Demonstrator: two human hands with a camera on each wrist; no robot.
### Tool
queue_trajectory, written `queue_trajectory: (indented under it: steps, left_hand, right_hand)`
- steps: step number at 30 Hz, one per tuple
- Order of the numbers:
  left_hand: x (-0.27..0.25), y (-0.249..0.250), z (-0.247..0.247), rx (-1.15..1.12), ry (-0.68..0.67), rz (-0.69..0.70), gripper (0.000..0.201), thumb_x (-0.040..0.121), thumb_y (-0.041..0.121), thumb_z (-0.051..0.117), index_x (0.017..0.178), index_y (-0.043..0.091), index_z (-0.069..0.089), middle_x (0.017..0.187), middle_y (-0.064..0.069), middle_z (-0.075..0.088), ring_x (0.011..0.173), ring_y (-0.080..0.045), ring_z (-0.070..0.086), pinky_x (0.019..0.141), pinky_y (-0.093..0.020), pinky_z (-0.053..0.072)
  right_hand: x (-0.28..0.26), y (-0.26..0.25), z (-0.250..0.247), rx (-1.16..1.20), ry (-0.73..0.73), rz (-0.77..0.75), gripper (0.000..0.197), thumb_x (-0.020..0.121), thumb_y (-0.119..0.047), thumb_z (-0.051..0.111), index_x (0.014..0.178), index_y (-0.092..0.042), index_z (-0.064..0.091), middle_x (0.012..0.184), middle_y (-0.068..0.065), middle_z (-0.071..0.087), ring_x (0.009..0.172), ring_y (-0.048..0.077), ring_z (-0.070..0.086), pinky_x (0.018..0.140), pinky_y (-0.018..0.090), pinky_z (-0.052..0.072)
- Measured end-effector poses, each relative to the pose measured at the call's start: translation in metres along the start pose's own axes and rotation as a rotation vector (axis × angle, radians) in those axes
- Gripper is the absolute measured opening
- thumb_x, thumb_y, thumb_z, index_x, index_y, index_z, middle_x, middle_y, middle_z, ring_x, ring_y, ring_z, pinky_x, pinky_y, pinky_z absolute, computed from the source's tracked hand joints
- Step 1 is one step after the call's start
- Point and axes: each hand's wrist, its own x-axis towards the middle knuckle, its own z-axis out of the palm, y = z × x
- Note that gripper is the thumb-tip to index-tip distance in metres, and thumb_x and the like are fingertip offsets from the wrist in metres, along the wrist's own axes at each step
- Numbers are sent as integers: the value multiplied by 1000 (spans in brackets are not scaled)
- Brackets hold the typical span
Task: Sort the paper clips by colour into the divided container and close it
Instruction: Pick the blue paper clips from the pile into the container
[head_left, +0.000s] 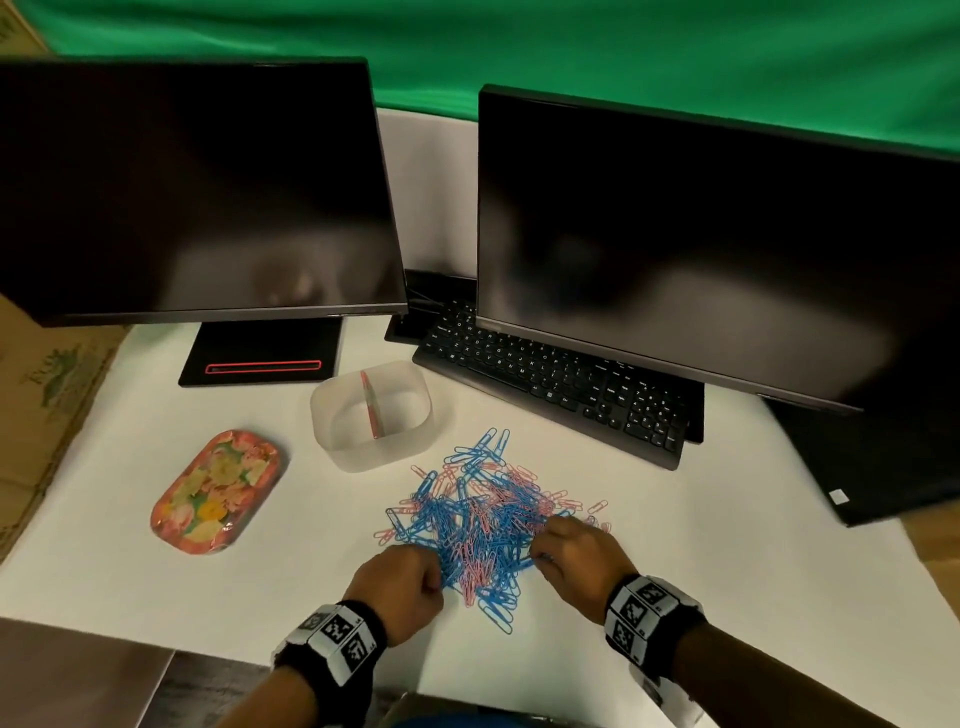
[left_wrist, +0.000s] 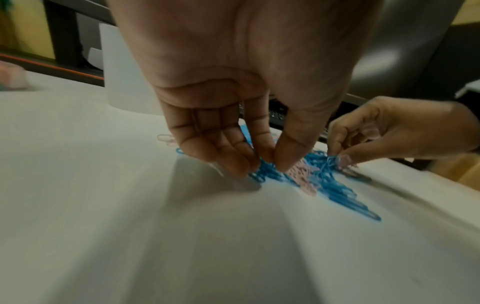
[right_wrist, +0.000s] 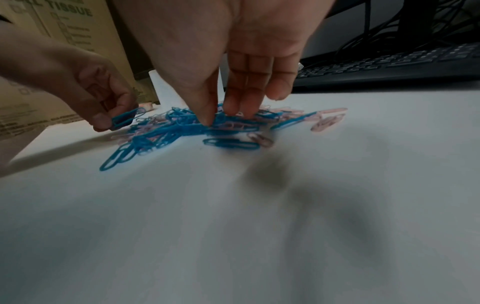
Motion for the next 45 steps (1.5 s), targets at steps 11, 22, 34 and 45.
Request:
queue_trajectory:
  steps: [11,22,34,45]
  left_hand:
    - [6,-5,-20,-796,89,3,43,69,0,69,102,27,65,64,-1,65,62,-13,61,69,-29,52]
    - [28,2,-45,-1456,-118,-52,26,67,0,60,91,7,70,75,-7,61,66,-20,60,72,-34,55]
    - [38,-4,-39,-1235,-39,-161,29,90,28,58,67,10,51,60,-6,47,52,-20,43,53,-28,41]
    - [27,-15,-27,-1031,32,-274,33,97,24,49,71,8,60,54,-4,45,45,-16,38,46,-24,32]
  right_hand:
    - [9,12,-21,814,55,413,30,82,-1,63,86,-30,67,70,-2,65,64,7,59,68,19,49]
    - [34,6,-68,1718,174,588,23,85,11,39,85,0,59,71,14,55,62,27,58,59,34,51]
    - [19,22,-46,916,-77,452,20,92,-14,56,73,-20,58,64,-5,59,53,11,51,53,28,42]
    - [-19,13,-15,12,-354,28,34,95,-18,42,126,-13,53,133,3,49,123,23,49,100,27,38]
